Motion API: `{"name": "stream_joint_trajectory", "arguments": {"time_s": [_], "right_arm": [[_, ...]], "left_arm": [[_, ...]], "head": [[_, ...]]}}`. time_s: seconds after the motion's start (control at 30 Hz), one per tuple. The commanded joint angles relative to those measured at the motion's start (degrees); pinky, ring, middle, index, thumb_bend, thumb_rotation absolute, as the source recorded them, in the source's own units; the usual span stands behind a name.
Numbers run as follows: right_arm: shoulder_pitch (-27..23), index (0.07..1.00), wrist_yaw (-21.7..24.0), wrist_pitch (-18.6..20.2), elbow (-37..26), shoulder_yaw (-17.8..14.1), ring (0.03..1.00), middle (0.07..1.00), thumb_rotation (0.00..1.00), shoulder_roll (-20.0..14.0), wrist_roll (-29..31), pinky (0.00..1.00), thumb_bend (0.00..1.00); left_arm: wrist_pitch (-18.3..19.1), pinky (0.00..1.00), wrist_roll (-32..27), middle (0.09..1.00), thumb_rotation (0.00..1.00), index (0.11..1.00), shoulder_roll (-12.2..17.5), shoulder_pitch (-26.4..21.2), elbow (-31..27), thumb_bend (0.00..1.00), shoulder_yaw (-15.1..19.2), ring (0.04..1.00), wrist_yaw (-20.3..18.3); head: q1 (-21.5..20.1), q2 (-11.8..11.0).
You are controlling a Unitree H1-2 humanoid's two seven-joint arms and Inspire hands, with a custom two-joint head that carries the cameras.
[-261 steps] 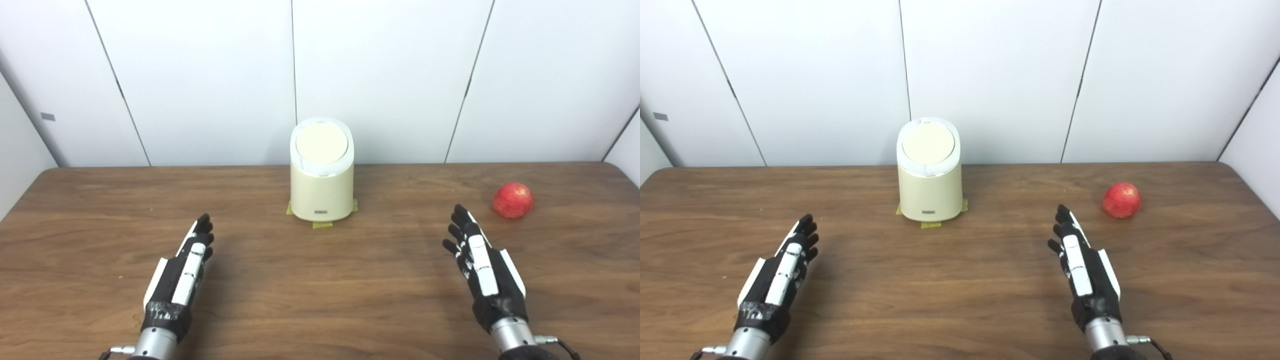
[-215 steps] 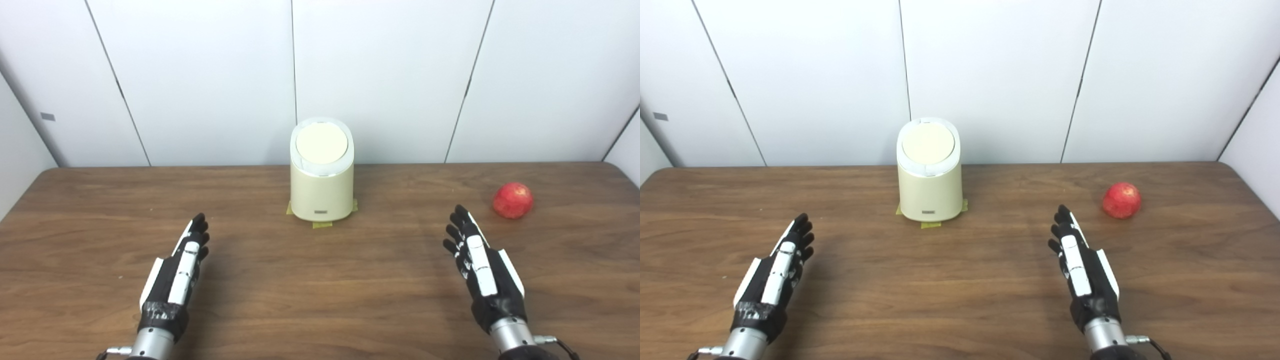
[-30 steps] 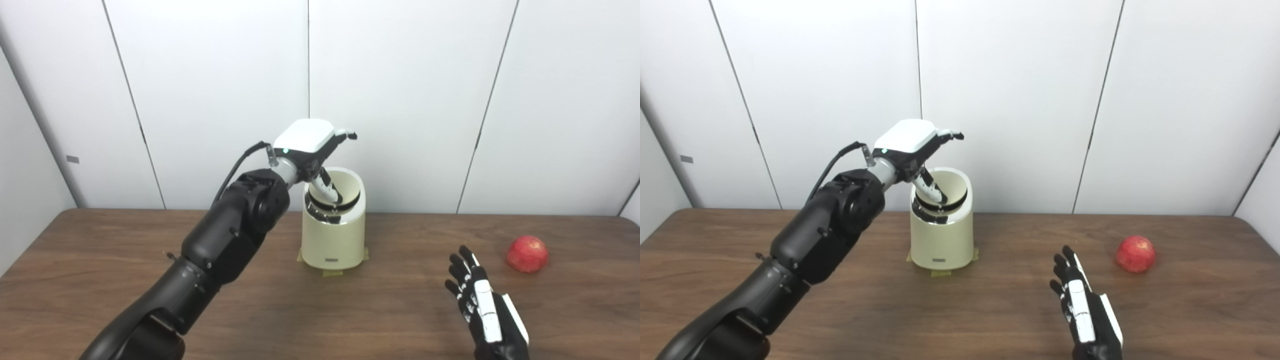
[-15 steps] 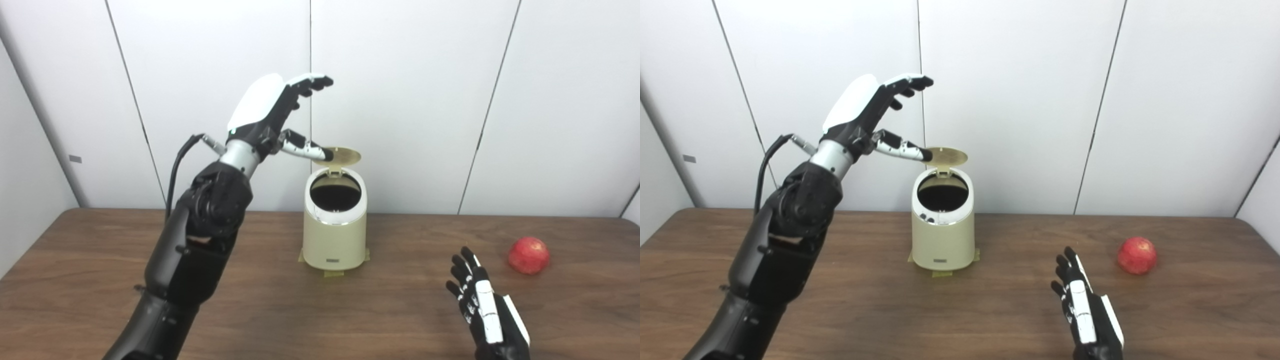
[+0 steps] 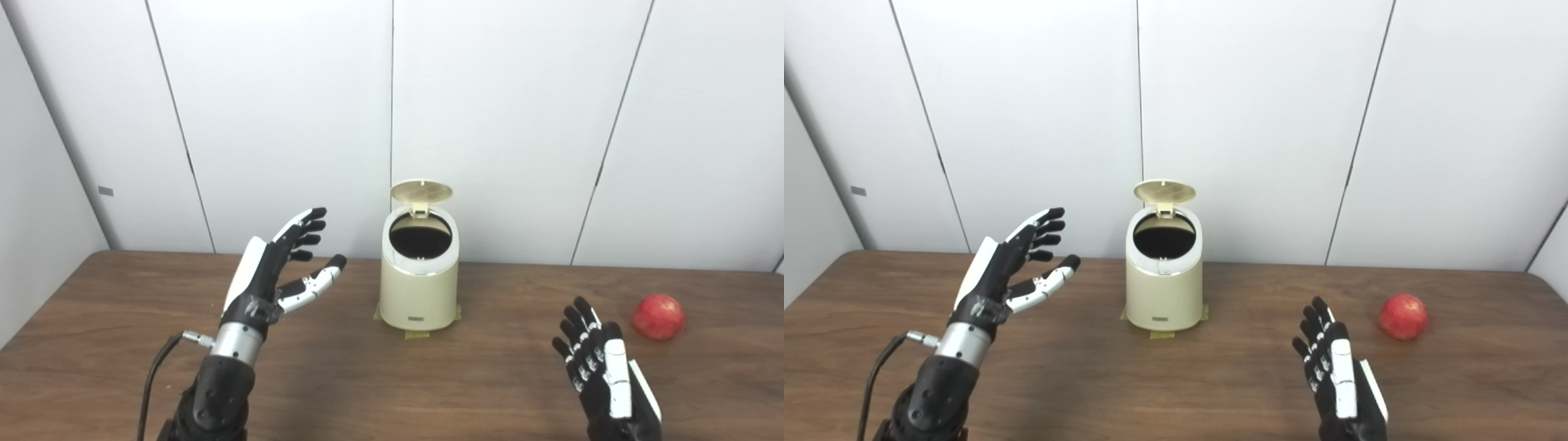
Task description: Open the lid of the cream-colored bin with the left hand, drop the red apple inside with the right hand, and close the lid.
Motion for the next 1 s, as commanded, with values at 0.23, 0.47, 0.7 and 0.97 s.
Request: {"name": "stream_joint_trajectory", "arguments": {"time_s": [0.23,0.47,0.7,0.97], "right_arm": [[-2.1,0.958,0.5,0.2,-3.0,-1.1,0.975,0.981,0.89,-0.5,2.0,0.93,0.6],[-2.4,0.963,1.0,-0.2,-2.3,-2.3,0.98,0.989,0.6,-0.5,4.6,0.93,0.6],[-3.0,0.962,0.7,-0.6,-1.9,-3.0,0.982,0.997,0.66,-3.6,1.0,0.95,0.58],[-4.7,0.944,-0.9,-1.5,-1.2,-6.5,0.962,0.982,0.56,-8.2,-3.1,0.89,0.49]], "left_arm": [[2.4,0.8,-6.9,0.917,0.58,0.996,-1.7,7.1,-5.9,0.37,2.3,0.878,0.9],[3.6,0.92,-9.4,0.956,0.9,1.0,-2.6,10.4,-5.2,0.37,1.8,0.926,1.1],[2.2,0.96,-10.5,0.977,0.96,0.984,-3.4,11.8,-3.4,0.42,3.0,0.96,3.1],[2.5,0.93,-11.8,0.967,0.92,0.981,-2.7,12.2,-3.9,0.44,3.6,0.96,3.4]], "head": [[-0.3,0.6],[-2.0,1.5],[-3.1,2.0],[-5.7,3.4]]}}
